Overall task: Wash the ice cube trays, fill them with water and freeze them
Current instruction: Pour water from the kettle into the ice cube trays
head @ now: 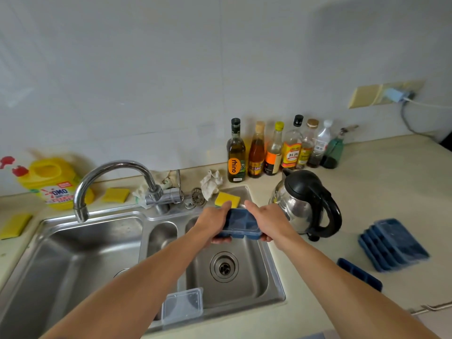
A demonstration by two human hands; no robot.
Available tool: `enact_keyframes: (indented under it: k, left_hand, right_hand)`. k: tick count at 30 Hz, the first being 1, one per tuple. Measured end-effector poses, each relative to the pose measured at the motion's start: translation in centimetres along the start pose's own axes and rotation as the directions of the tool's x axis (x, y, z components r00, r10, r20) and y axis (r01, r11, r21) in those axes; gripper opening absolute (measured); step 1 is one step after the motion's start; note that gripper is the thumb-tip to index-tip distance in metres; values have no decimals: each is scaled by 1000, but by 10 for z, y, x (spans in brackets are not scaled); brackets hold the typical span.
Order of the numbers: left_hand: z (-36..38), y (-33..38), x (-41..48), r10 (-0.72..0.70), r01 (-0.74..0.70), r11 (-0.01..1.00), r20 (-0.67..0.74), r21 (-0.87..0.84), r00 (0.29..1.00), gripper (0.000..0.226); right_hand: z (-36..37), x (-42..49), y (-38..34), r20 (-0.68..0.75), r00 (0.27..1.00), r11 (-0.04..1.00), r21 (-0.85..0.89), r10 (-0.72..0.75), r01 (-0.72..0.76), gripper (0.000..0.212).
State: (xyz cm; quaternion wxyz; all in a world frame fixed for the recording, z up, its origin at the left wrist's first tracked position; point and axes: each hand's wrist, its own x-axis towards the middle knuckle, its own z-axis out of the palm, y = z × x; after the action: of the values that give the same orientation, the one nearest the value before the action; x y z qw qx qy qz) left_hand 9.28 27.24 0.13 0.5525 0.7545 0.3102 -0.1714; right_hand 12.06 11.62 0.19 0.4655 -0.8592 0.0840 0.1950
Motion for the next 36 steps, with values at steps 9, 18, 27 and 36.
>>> enact_keyframes:
  k: [9, 18, 27, 36]
  left_hand:
    - [-7, 7, -7, 122, -120, 968, 8, 219, 993, 56]
    - [-11, 15, -7, 220, -218, 910, 34, 353, 975, 66]
    - [-18, 6, -1, 216, -214, 974, -29, 74, 976, 67]
    - [6, -20, 5, -8, -44, 952, -170, -303, 985, 67]
  right_hand:
    - [-3, -3, 10, 73, 993, 993, -64, -93, 98, 52]
    - [10, -2, 6, 62, 967, 912, -323, -246, 253, 58]
    - [19, 5, 10, -61, 989, 982, -139, -138, 128, 74]
    - [49, -3, 2, 4, 995, 989, -108, -102, 102, 75]
